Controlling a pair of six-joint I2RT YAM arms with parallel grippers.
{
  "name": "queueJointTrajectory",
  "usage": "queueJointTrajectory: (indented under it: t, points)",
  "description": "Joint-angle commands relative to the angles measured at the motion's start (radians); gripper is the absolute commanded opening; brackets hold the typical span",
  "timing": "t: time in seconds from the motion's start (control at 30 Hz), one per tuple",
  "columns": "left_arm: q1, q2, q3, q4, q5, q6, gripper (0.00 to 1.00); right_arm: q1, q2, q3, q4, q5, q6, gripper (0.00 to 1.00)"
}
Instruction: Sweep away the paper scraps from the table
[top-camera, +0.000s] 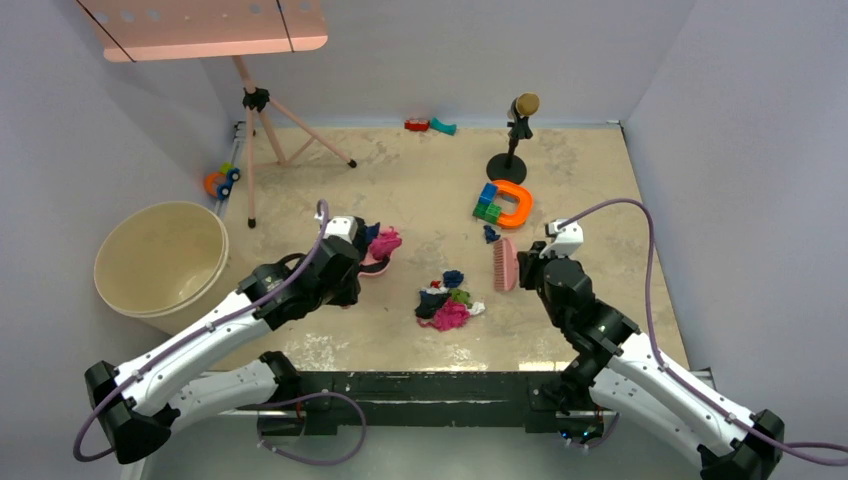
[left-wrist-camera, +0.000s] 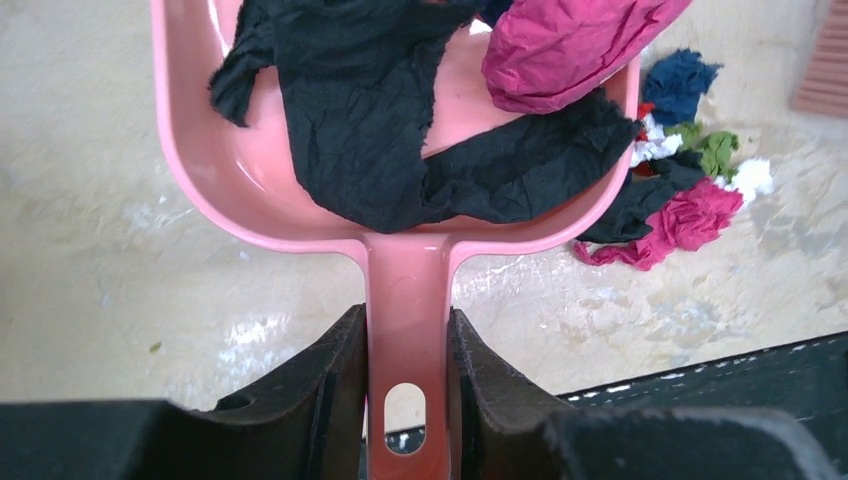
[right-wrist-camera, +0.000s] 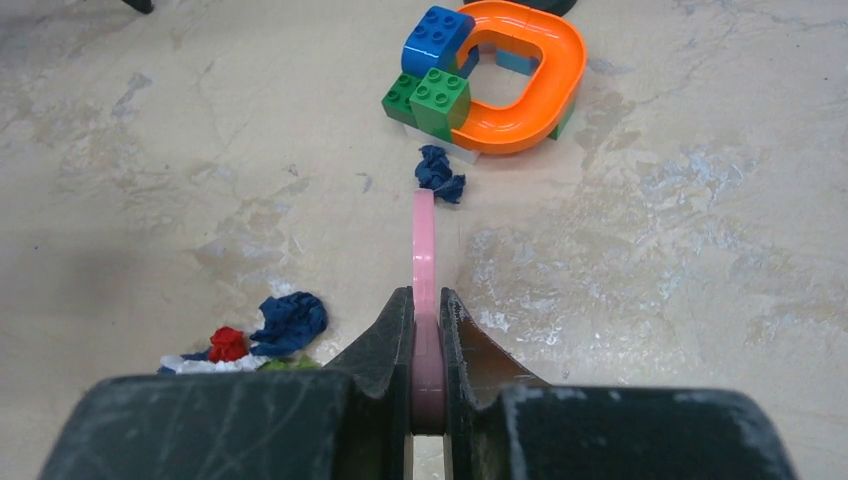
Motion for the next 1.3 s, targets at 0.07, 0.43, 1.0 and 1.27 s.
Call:
queueJointTrajectory:
  t: [0.07, 0.43, 1.0, 1.27]
  points:
    - [0.004, -0.028, 0.196, -0.291, -0.155, -0.262, 0.0, 0.0, 0.03, 0.019, 0.084, 0.067, 0.064, 0.0]
    - [0.082, 0.033, 0.536, -0.616, -0.26, -0.512, 0.0, 0.001, 0.04, 0.03, 0.07, 0.056, 0.071, 0.0]
    - [0.283, -0.024, 0.933, -0.873, -0.442, -0.551, 0.0, 0.0, 0.037, 0.028, 0.078, 0.021, 0.06, 0.0]
    - [0.316, 0.046, 1.04, -0.901, -0.416, -0.503, 0.0, -0.001, 0.03, 0.025, 0.076, 0.013, 0.058, 0.0]
